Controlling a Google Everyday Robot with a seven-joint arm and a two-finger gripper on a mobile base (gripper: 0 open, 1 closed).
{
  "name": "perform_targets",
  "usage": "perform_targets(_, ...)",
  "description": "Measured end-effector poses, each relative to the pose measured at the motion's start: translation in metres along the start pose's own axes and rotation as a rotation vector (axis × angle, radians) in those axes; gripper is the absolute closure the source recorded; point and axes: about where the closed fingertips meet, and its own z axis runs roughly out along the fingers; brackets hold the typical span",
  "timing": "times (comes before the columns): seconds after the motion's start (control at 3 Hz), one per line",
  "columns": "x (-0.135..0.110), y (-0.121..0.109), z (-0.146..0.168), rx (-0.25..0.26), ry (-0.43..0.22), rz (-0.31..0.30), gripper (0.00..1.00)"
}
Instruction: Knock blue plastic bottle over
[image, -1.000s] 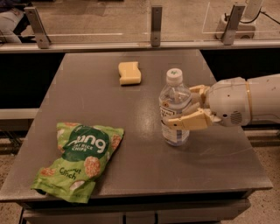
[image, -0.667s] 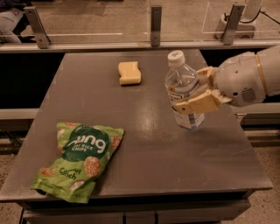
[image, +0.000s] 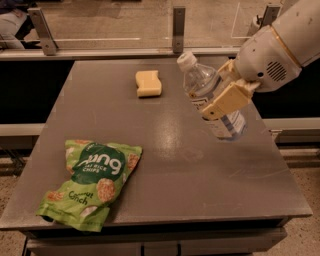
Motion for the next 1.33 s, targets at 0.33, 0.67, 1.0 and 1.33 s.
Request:
perform_targets(0.33,0.015,-0.013,0.010,-0.046,0.084,0.050,1.00)
perform_targets(0.67,0.045,-0.027,0.031,-0.102,0.297,0.146,1.00)
perform_targets(1.0,0.072,-0.045,0.052,-0.111,0.512,0.189,1.00)
perform_targets(1.33,0.098,-0.050,0.079,-0.142,0.669,0.189,0.82)
